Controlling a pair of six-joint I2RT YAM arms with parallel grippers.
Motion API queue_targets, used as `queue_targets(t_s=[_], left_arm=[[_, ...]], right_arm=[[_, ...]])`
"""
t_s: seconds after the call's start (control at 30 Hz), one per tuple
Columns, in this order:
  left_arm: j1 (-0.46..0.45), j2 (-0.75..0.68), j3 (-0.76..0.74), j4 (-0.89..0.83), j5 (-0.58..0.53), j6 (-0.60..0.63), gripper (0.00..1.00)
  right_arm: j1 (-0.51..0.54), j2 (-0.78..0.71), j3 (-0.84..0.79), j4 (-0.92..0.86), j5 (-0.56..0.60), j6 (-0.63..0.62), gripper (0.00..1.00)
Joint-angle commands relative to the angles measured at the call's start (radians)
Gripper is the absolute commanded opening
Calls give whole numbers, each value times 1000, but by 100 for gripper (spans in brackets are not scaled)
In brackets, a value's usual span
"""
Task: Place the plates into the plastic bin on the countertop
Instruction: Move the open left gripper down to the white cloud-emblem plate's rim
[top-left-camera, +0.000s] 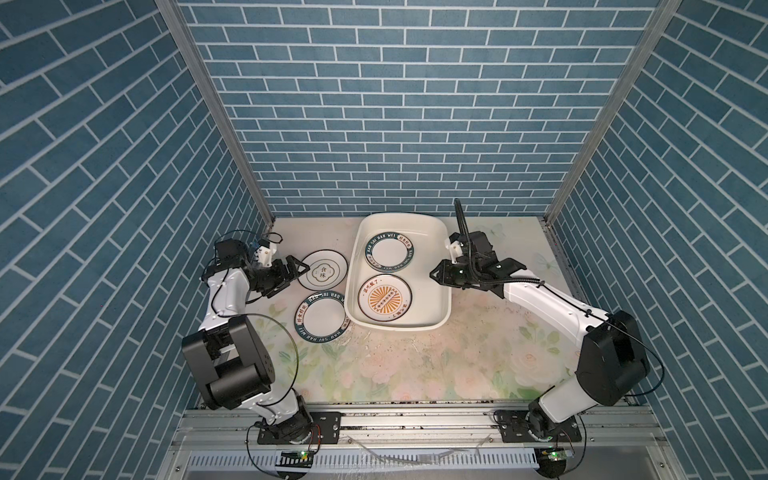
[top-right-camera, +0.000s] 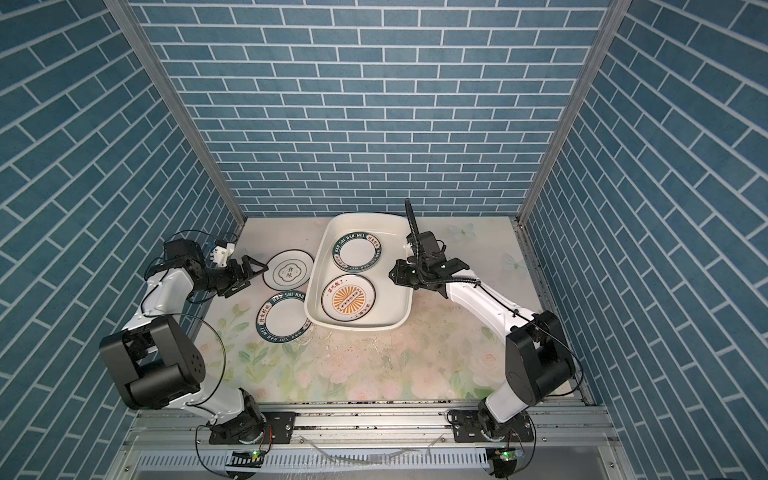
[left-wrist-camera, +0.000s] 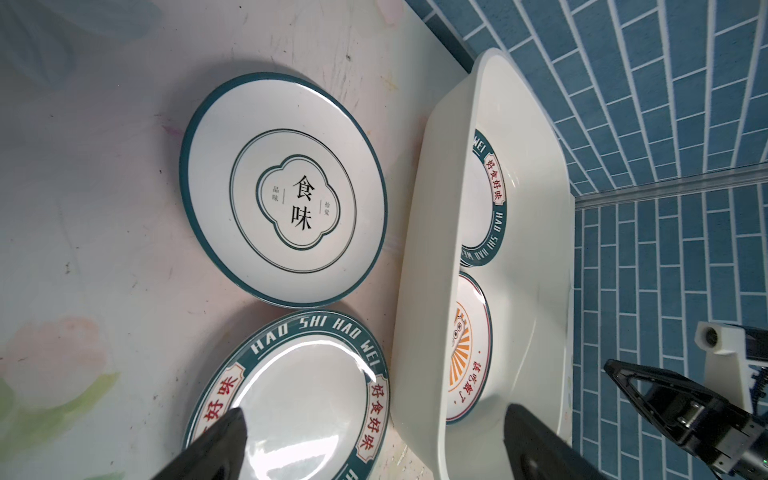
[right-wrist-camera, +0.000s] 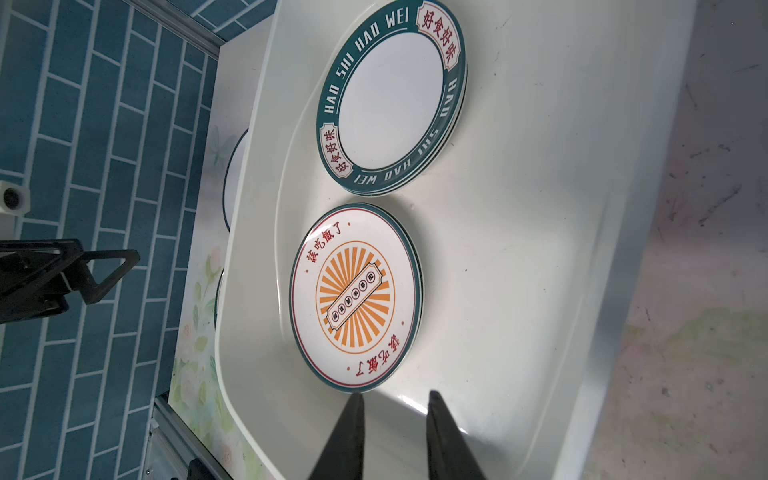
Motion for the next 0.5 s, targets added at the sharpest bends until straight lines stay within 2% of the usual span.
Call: queue_targets(t_s=[0.0, 0.1, 0.3, 0.4, 0.47], left_arm=[[6, 72, 7, 59, -21, 21, 98], [5, 154, 50, 50, -39, 26, 94], [4, 263, 87, 65, -45, 35, 92], [5, 322, 115, 63, -43, 41, 85], [5, 343, 123, 77, -71, 39, 84]], right_arm=[[-4, -40, -21, 22, 28, 34, 27], [-6, -47, -36, 18, 36, 34, 27], [-13, -44, -34, 10, 32, 38, 27], [-15, -40, -32, 10, 31, 41, 27], [-15, -36, -33, 11, 31, 46, 27]])
